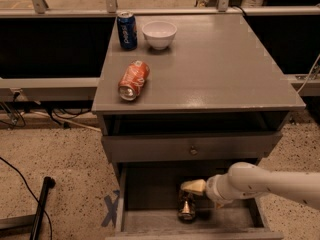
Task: Pick orange can from middle drawer and place on counter
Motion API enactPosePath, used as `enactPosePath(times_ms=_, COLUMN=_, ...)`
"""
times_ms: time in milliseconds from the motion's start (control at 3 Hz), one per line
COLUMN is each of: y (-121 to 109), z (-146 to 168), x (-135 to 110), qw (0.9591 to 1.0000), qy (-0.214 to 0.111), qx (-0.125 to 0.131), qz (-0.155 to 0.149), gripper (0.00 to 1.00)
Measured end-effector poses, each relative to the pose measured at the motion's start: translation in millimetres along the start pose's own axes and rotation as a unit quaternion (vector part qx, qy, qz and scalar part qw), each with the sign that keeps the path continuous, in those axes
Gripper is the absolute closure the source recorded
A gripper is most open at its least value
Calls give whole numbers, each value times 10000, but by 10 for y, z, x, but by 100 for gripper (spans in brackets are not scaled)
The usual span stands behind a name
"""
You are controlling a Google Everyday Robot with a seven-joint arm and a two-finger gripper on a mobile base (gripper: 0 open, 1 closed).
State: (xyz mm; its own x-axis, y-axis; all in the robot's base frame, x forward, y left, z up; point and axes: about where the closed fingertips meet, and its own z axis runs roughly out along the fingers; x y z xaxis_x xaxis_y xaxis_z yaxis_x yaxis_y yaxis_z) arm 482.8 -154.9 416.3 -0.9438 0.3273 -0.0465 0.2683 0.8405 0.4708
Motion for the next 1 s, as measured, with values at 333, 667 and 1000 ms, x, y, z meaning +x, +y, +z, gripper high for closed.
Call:
enactPosePath(times_ms=333, y=-181, z=-205, x=6, qw=9993, qy=6, qx=-259, qz=284, gripper=10)
enactPosePath(times_ms=667, y=-221, z=-283, x=31, qw=9986, qy=52, qx=-375, qz=358, gripper=18)
enactPosePath(times_ms=1000, y=-138, z=-266, x=64, qw=9990, qy=67, qx=-365, qz=236, gripper=22)
